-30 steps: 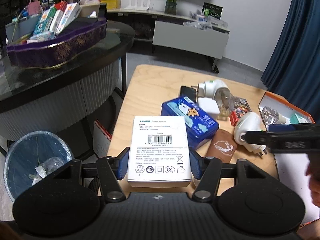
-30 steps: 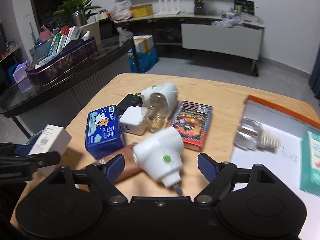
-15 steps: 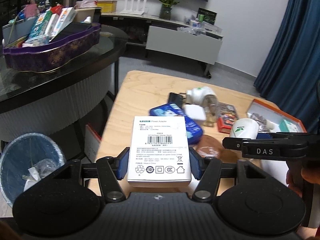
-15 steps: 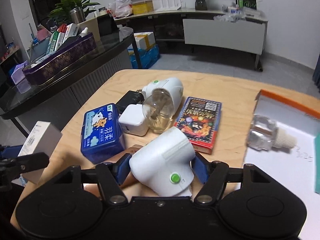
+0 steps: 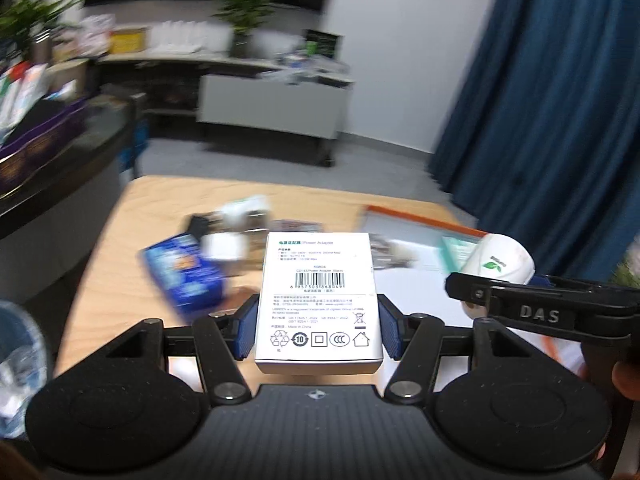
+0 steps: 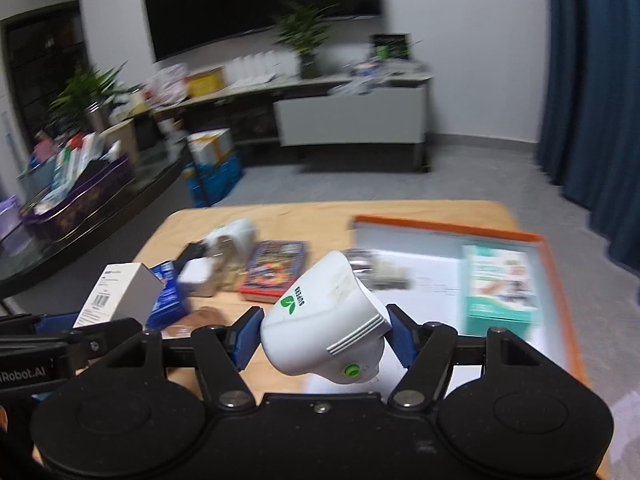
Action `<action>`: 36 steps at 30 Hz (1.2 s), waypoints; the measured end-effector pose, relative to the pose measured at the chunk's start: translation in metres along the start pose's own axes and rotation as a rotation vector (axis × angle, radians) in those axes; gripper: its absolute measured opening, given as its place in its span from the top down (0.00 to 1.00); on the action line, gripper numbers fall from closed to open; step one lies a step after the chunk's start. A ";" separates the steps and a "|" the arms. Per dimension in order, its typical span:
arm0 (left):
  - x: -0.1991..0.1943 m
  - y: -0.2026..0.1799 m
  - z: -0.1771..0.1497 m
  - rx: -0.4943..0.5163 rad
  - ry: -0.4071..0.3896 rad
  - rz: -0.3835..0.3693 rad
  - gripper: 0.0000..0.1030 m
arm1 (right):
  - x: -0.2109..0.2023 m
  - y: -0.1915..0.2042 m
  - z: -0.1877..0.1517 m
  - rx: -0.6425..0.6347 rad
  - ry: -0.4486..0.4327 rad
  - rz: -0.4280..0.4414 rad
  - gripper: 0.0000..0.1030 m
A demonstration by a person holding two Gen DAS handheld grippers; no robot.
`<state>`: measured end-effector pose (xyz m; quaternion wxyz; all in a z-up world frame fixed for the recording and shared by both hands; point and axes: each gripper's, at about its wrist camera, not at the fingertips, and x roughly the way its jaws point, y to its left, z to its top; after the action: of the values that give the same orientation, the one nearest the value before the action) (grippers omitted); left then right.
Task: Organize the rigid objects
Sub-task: 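Carry the white box over the lid and release it with the left gripper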
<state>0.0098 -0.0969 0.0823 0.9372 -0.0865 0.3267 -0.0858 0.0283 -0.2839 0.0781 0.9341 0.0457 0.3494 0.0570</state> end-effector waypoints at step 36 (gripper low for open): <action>0.041 -0.091 0.015 0.109 0.032 -0.035 0.42 | -0.035 -0.081 -0.012 0.119 -0.063 -0.164 0.24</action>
<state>0.0411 -0.1926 0.0898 0.9335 -0.0396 0.3351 -0.1213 0.0002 -0.3689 0.0819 0.9418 0.0740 0.3254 -0.0417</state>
